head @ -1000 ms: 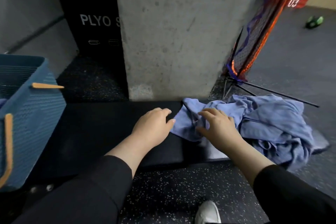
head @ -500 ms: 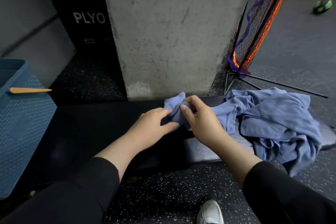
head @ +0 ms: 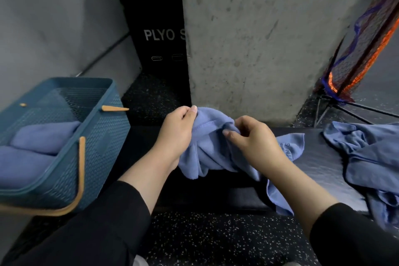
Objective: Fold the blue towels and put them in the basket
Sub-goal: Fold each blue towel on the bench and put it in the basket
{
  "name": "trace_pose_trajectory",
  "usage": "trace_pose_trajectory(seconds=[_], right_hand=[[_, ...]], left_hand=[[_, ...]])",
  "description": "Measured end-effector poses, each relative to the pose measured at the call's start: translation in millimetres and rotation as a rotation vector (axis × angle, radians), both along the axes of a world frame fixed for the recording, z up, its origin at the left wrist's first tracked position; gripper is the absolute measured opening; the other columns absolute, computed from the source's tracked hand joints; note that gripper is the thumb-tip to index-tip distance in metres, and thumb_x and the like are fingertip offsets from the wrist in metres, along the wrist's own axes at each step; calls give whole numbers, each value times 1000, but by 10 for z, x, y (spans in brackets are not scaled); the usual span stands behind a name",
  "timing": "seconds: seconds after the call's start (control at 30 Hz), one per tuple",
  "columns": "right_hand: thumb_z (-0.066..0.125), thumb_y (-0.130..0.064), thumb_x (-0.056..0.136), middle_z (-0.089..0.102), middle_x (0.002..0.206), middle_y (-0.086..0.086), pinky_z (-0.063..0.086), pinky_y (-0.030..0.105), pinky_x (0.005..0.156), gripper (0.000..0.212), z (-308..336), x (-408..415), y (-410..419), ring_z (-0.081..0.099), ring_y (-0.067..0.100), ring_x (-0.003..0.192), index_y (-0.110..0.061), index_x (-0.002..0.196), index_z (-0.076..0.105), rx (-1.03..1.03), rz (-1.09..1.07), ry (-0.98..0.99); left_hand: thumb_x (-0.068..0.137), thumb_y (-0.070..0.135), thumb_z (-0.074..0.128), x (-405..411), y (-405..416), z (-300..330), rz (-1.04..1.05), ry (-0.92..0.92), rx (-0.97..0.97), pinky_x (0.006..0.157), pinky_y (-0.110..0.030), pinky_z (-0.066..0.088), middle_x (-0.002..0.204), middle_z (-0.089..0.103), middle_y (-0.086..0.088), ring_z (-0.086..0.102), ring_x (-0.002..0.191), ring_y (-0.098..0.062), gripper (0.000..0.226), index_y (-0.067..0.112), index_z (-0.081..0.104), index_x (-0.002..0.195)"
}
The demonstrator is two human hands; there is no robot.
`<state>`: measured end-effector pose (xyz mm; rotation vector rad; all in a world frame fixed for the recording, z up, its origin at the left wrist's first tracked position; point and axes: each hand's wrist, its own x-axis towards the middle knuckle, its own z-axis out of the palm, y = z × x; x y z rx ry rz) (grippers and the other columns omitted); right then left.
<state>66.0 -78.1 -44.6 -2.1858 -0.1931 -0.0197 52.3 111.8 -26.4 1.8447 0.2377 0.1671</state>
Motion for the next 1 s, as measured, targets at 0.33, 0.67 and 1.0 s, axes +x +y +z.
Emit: trace_pose_trajectory(seconds=[0.33,0.67,1.0], right_hand=[[67,-30,91,50,76,-13,39,32,68,15,-33,-47,465,48,9,69,-23,81,59,-171,244,-347],[72,-19,88,65,91,-11,48,18,76,18,38,19,368,62,6,84,-30,97,61,25,417,-82],[66,-23,87,65,62,5,55,49,66,16,181,137,281,56,15,58,-12,78,58,270,-86,-3]], left_hand=[[98,27,64,28,187,-21,21,279,-454,89,-46,57,97,71,-25,69,85,-29,33,-5,68,103],[96,7,64,143,191,-95,-40,291,-499,74,-32,58,92,70,-15,68,80,-22,3,5,65,98],[92,36,70,61,165,-10,-443,120,142,86,-32,55,97,76,1,71,96,-14,19,20,73,102]])
